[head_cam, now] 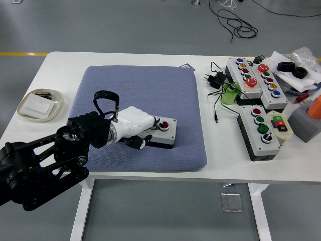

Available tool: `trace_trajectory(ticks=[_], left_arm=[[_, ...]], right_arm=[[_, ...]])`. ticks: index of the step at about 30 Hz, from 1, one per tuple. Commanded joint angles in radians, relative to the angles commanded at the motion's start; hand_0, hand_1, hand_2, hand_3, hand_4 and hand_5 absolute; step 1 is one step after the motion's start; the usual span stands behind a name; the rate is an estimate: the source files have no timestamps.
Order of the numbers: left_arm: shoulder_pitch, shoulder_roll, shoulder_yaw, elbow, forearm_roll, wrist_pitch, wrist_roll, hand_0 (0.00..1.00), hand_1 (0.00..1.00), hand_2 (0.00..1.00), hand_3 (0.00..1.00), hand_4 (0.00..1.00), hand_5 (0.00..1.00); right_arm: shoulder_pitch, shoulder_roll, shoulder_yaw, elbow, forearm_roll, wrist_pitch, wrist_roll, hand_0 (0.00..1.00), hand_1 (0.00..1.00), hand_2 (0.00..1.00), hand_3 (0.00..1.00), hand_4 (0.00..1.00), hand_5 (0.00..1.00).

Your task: Pick up the button,place it on the desk,press the button,press the button

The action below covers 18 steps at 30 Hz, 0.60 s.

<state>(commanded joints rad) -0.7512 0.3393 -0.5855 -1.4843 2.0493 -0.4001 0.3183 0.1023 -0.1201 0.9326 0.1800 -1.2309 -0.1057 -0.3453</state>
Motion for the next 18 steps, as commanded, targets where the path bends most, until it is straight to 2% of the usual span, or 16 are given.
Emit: trace_trajectory(ticks=[8, 18], left_arm=[[-0.011, -0.005, 0.004, 0.001, 0.024, 0.002, -0.007, 0.051, 0.002, 0.047, 0.79, 0.368, 0.224], [-0.002, -0.003, -0.082, -0.018, 0.021, 0.054, -0.01, 0.051, 0.002, 0.047, 0.797, 0.37, 0.216]], right_arm=[[-0.004, 0.0, 0.001, 0.0, -0.003, 0.0, 0.0, 0.645, 0.476, 0.617, 0.561, 0.301, 0.227], [-0.004, -0.001, -0.002, 0.0, -0.001, 0.0, 0.001, 0.644, 0.476, 0.617, 0.561, 0.302, 0.226]])
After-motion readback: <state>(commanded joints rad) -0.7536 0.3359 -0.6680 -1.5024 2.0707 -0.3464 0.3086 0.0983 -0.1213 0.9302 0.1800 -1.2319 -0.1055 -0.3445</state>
